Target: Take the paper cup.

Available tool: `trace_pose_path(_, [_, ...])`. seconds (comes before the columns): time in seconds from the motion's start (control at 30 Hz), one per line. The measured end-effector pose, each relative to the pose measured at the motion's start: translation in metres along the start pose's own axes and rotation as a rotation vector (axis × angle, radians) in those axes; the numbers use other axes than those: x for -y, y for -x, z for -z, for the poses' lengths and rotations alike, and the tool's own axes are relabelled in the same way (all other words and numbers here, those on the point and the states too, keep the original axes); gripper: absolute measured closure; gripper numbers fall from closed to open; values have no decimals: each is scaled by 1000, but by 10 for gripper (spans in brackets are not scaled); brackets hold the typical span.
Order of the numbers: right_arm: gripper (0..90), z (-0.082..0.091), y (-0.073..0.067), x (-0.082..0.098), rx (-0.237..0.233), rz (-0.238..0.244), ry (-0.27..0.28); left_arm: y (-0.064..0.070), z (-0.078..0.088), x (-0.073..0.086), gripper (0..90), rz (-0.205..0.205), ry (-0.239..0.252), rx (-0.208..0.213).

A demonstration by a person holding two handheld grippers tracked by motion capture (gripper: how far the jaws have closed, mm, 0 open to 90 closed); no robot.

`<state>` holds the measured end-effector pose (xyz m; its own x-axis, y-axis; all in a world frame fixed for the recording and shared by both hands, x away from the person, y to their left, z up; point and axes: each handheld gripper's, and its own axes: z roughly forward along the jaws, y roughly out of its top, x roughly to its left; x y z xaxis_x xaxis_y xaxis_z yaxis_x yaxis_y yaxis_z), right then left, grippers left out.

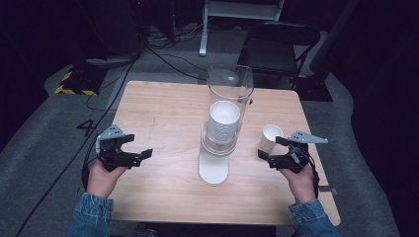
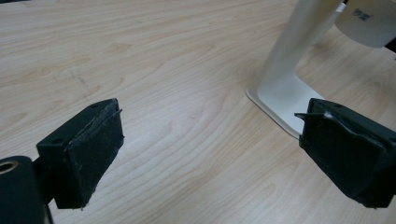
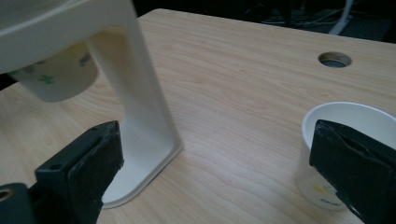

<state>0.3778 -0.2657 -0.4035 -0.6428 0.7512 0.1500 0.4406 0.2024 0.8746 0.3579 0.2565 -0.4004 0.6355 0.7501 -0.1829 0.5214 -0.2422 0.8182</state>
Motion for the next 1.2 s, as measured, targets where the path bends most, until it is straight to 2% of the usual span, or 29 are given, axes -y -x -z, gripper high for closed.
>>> trace_pose_path(0.23, [32, -2, -24, 6, -103, 62, -12, 17, -10, -1, 61, -47, -30, 46])
trace_pose_path(0.33, [34, -5, -33, 9, -141, 74, -31, 24, -12, 1, 61, -49, -33, 91])
trace_pose_path(0.5, [54, -12, -43, 15, -170, 72, -60, 35, -13, 10, 61, -65, -34, 129])
trace_pose_path(0.67, [72, -26, -51, 24, -188, 105, -122, 44, -19, 23, 62, -103, -68, 152])
trace_pose_path(0.77, [151, -32, -54, 31, -170, 109, -140, 46, -25, 31, 63, -123, -84, 147])
trace_pose_path(0.87, [156, -39, -55, 39, -144, 98, -158, 46, -31, 38, 65, -123, -83, 142])
trace_pose_path(0.97, [155, -46, -55, 44, -150, 96, -196, 46, -36, 44, 68, -101, -94, 144])
trace_pose_path(1.2, [150, -57, -52, 53, -89, 133, -265, 46, -48, 52, 76, -84, -133, 139])
